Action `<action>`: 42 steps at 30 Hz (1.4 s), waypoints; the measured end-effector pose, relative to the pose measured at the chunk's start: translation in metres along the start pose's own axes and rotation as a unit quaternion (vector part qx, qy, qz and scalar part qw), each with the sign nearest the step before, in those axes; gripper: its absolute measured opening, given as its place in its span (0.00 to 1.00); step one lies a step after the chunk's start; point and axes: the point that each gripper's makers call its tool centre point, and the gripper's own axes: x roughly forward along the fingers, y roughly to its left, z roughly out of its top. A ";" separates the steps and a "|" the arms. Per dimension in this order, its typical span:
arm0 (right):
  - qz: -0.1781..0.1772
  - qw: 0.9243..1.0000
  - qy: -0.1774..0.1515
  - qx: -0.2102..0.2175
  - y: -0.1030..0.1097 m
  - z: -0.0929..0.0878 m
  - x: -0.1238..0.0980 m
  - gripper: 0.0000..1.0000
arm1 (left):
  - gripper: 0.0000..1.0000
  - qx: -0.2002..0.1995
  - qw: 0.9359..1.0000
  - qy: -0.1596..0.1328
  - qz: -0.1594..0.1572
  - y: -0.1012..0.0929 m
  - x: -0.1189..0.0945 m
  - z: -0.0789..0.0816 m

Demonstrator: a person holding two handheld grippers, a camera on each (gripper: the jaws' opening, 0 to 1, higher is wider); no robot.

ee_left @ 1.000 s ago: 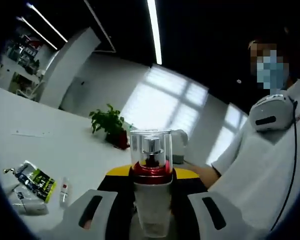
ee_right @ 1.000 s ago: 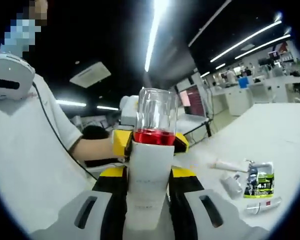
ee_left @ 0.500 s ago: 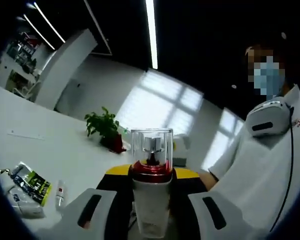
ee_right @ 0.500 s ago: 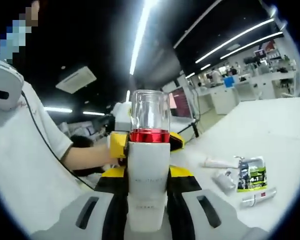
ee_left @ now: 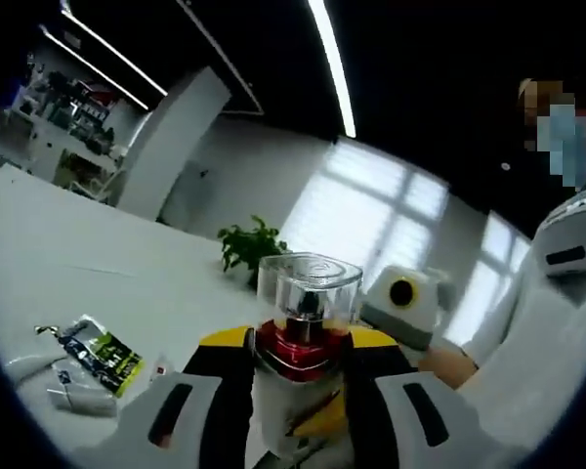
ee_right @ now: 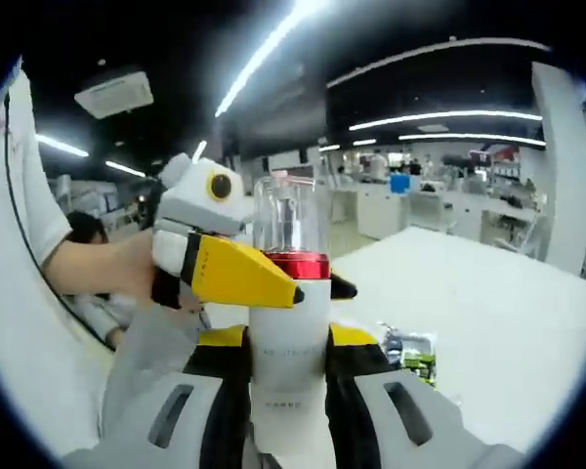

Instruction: Arrange the skincare products in the storage area until every visible bottle or jar stands upright without overlapping.

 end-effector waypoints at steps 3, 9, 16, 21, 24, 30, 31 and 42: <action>-0.036 0.999 -0.001 0.001 -0.011 -0.001 0.001 0.27 | 0.28 0.005 0.998 -0.028 0.053 0.007 0.001 0.003; -0.087 0.996 -0.009 -0.019 -0.022 0.000 -0.004 0.27 | 0.26 0.009 0.993 -0.040 0.112 0.008 0.005 0.002; -0.129 0.989 -0.005 -0.075 -0.028 0.004 -0.004 0.28 | 0.25 0.052 0.980 -0.039 0.187 0.011 0.008 0.001; -0.129 0.989 -0.002 -0.076 -0.028 0.003 -0.004 0.28 | 0.25 0.056 0.979 -0.034 0.193 0.010 0.008 -0.002; -0.129 0.989 -0.004 -0.077 -0.028 0.003 -0.005 0.28 | 0.25 0.051 0.982 -0.024 0.180 0.010 0.007 -0.002; -0.085 0.993 -0.021 -0.081 -0.021 0.007 -0.006 0.29 | 0.24 0.044 0.991 0.003 0.124 0.007 0.005 -0.002; -0.075 0.994 -0.026 -0.078 -0.020 0.008 -0.007 0.29 | 0.24 0.050 0.992 0.007 0.115 0.006 0.005 -0.001; 0.112 0.992 -0.055 -0.027 0.005 0.012 -0.024 0.34 | 0.24 0.146 0.984 0.087 -0.052 -0.041 0.006 -0.009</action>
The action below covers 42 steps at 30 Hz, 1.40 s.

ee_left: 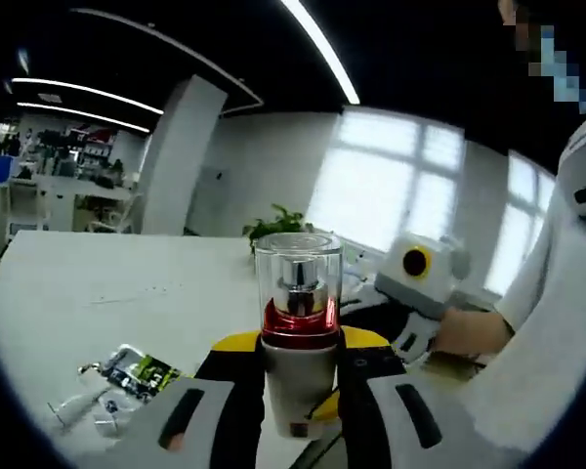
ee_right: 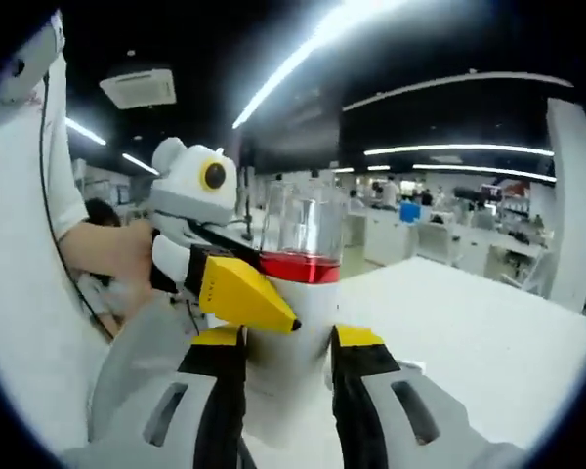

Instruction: Arrange the skincare products in the storage area until every visible bottle or jar stands upright without overlapping.

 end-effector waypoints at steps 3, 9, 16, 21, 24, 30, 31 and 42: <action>0.034 0.999 0.013 -0.024 0.008 -0.004 -0.001 0.35 | 0.24 0.045 0.998 0.032 -0.040 -0.015 0.003 -0.005; 0.084 0.996 0.013 -0.041 0.024 -0.008 -0.007 0.34 | 0.24 0.070 0.991 0.057 -0.095 -0.030 0.003 -0.011; 0.129 0.991 -0.028 0.002 0.038 -0.004 -0.013 0.31 | 0.24 0.062 0.988 0.044 -0.136 -0.036 0.001 -0.010; 0.128 0.991 -0.038 0.022 0.039 -0.009 -0.013 0.29 | 0.24 0.067 0.987 0.043 -0.142 -0.035 0.002 -0.015; 0.121 0.992 -0.025 0.009 0.039 -0.019 -0.010 0.29 | 0.24 0.074 0.985 0.059 -0.144 -0.032 0.003 -0.024; 0.113 0.994 -0.012 -0.012 0.036 -0.036 -0.005 0.29 | 0.24 0.083 0.982 0.090 -0.147 -0.024 0.006 -0.042; 0.112 0.994 -0.012 -0.013 0.034 -0.037 -0.005 0.29 | 0.24 0.081 0.981 0.092 -0.148 -0.023 0.006 -0.044; 0.096 0.994 0.008 -0.042 0.020 -0.070 0.004 0.29 | 0.24 0.089 0.977 0.128 -0.145 -0.011 0.013 -0.071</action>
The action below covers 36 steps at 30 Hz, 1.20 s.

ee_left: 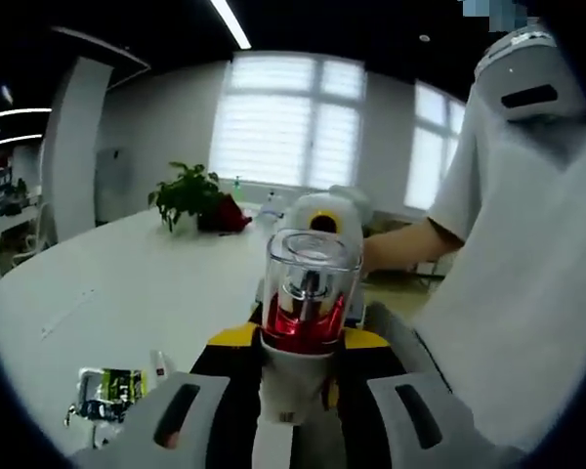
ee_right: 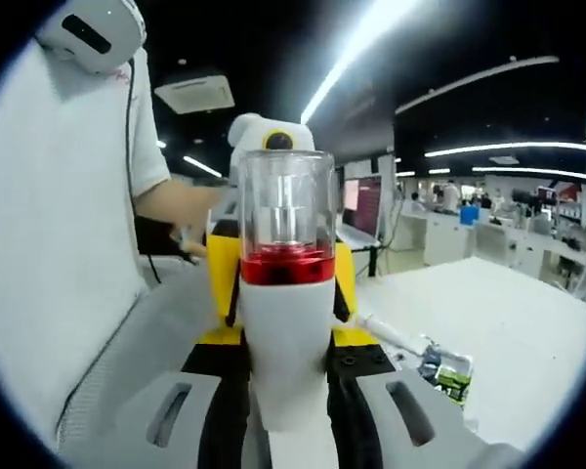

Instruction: Arrange the skincare products in the storage area until every visible bottle or jar stands upright without overlapping.

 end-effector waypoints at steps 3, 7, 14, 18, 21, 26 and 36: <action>-0.004 1.000 0.012 -0.003 -0.002 -0.011 0.001 0.29 | 0.24 0.006 1.000 0.014 0.001 0.004 0.005 -0.010; -0.011 0.999 0.033 -0.004 -0.008 -0.027 0.003 0.29 | 0.24 0.007 1.000 0.024 0.000 0.008 0.012 -0.020; -0.014 0.998 0.069 0.000 -0.016 -0.055 0.006 0.29 | 0.24 -0.002 0.999 0.034 -0.002 0.014 0.023 -0.040; -0.013 0.996 0.091 0.000 -0.019 -0.070 0.007 0.29 | 0.24 -0.010 0.999 0.042 -0.003 0.018 0.031 -0.053; -0.015 0.994 0.104 0.002 -0.022 -0.082 0.009 0.29 | 0.24 -0.016 0.999 0.048 -0.003 0.022 0.035 -0.062; -0.016 0.992 0.123 0.007 -0.027 -0.101 0.011 0.29 | 0.24 -0.027 0.998 0.058 -0.006 0.035 0.039 -0.080; -0.017 0.989 0.145 0.010 -0.033 -0.123 0.011 0.29 | 0.25 -0.045 0.997 0.068 -0.008 0.046 0.048 -0.098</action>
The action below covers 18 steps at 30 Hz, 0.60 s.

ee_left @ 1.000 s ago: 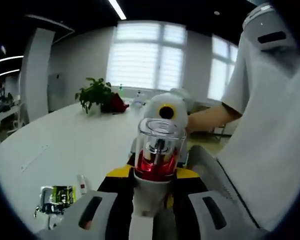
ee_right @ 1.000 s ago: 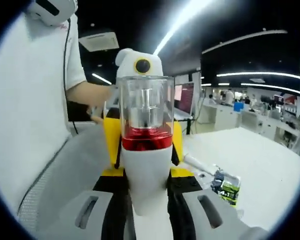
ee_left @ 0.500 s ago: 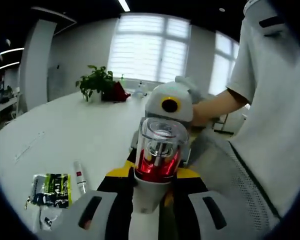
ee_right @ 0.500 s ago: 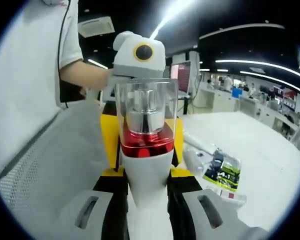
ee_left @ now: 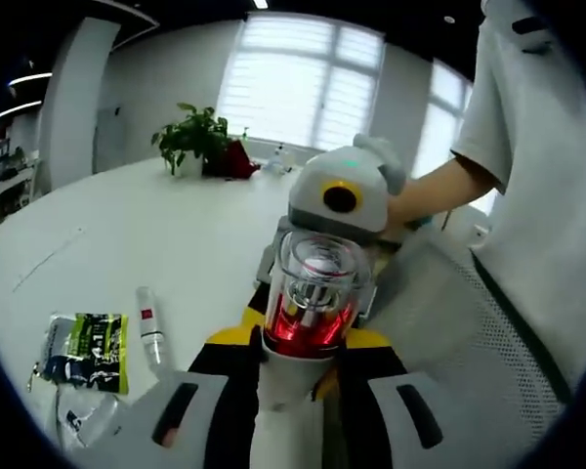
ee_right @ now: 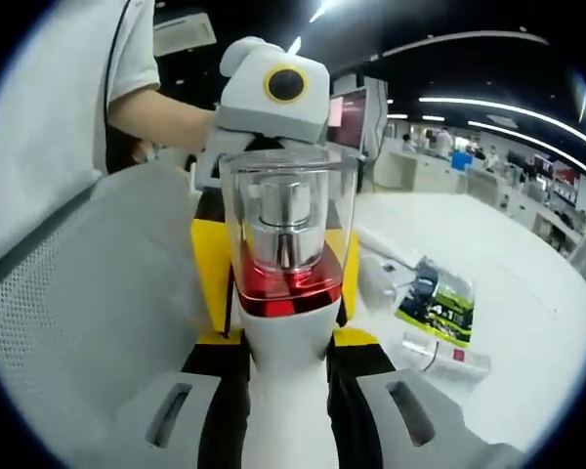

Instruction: Arrange the skincare products in the storage area until every visible bottle or jar stands upright without overlapping.

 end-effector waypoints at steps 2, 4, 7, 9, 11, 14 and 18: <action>0.000 1.000 0.005 0.000 -0.001 -0.004 0.001 0.29 | 0.25 0.000 1.000 0.005 -0.001 0.002 0.002 -0.003; 0.000 1.000 0.009 0.000 -0.002 -0.007 0.002 0.29 | 0.25 0.002 1.000 0.009 -0.002 0.003 0.004 -0.005; 0.001 1.000 0.012 0.002 -0.004 -0.012 0.003 0.29 | 0.25 -0.002 1.000 0.012 -0.003 0.006 0.006 -0.007; 0.001 1.000 0.016 0.003 -0.005 -0.015 0.003 0.29 | 0.25 -0.004 1.000 0.012 -0.003 0.007 0.008 -0.009; 0.001 1.000 0.019 0.002 -0.005 -0.016 0.003 0.29 | 0.25 -0.006 1.000 0.012 -0.002 0.007 0.009 -0.010; 0.003 1.000 0.024 0.004 -0.005 -0.021 0.003 0.29 | 0.26 -0.009 1.000 0.014 -0.004 0.008 0.011 -0.013; 0.004 1.000 0.026 0.007 -0.005 -0.024 0.003 0.29 | 0.26 -0.009 1.000 0.015 -0.005 0.008 0.012 -0.014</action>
